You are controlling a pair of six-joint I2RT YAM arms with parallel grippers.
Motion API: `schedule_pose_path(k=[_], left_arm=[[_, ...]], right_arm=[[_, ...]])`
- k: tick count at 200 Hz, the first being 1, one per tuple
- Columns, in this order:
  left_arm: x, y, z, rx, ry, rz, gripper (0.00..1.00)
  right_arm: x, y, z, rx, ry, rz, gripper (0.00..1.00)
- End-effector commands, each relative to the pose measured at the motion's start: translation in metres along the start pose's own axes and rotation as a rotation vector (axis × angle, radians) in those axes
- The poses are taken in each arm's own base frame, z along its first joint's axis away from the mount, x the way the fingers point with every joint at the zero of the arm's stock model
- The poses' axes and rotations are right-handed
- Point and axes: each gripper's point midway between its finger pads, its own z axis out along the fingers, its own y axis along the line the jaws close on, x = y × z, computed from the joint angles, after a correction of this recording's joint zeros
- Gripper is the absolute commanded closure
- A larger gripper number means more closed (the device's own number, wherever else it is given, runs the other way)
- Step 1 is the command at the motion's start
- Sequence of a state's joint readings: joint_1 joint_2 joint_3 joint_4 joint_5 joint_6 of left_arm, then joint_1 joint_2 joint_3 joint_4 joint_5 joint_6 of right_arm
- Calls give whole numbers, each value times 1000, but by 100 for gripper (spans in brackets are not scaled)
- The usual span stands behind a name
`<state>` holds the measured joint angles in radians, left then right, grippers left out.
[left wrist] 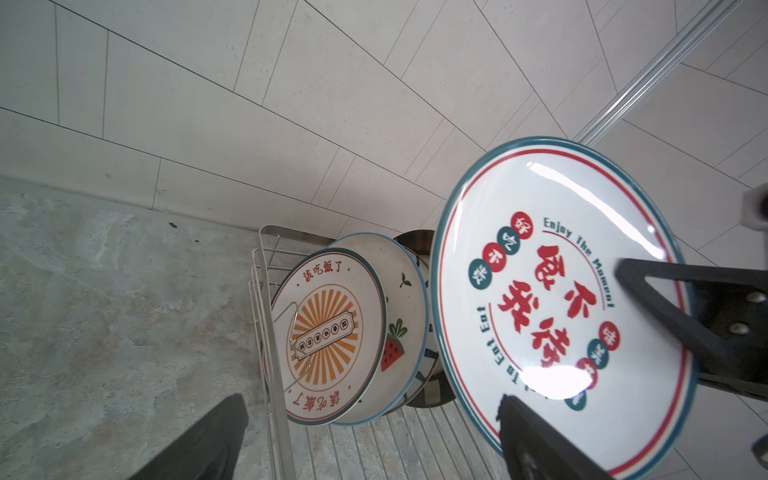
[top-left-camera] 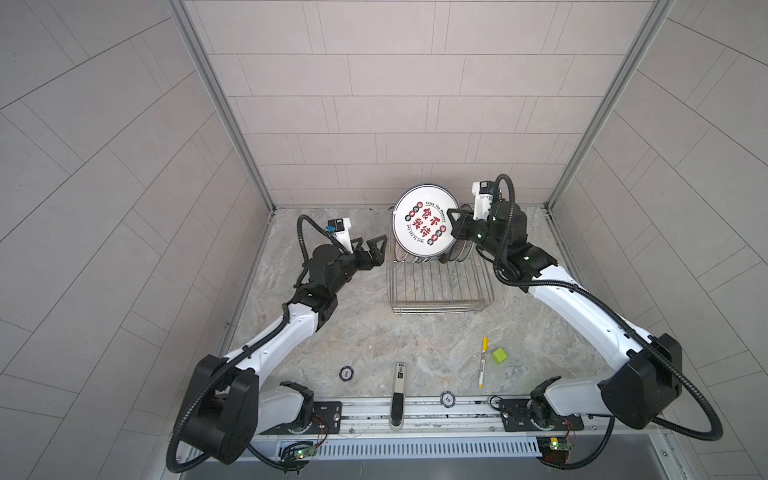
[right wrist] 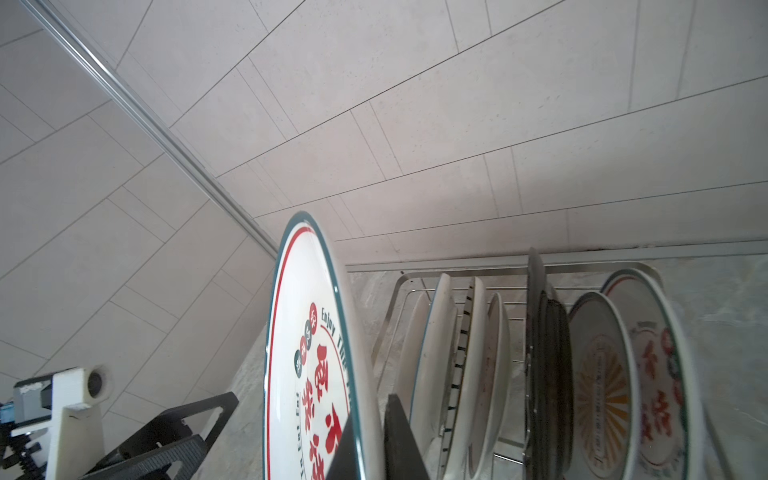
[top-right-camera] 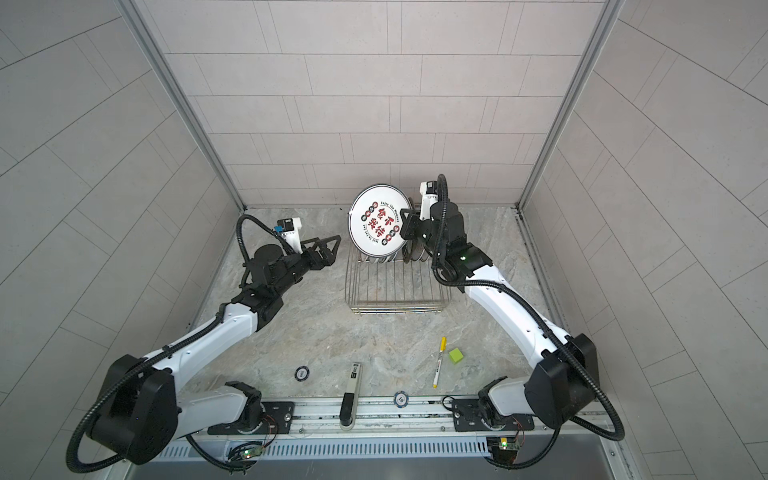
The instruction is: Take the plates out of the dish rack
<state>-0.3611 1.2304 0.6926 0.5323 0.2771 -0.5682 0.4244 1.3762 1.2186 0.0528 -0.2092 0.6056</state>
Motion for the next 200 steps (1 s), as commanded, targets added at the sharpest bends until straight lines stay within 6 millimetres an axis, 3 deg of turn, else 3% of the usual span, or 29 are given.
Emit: schedule_pose_path(k=[1,24,52,90,111,159,200], left_arm=[[-12,-21,-2,113,-45,-31,0],[-12,-32,5,187,-36,-61,0],[-9,-36,12,211,-24,-77,1],[-8,-45,11,278,-23,-129,31],[-7,-38,7,215,-10,-96,44],[-2,-49,5,276,38,-169,60],[3,-45,-1,244,60,-178,75]], right_arm=[[-19,43,-3,-225,-46,54,100],[-8,55,2,-316,4,55,100],[-1,56,3,-337,18,44,100],[3,51,1,-309,-3,6,100],[5,52,2,-300,0,-16,100],[8,53,9,-301,-3,-46,100],[14,46,24,-265,13,-49,100]])
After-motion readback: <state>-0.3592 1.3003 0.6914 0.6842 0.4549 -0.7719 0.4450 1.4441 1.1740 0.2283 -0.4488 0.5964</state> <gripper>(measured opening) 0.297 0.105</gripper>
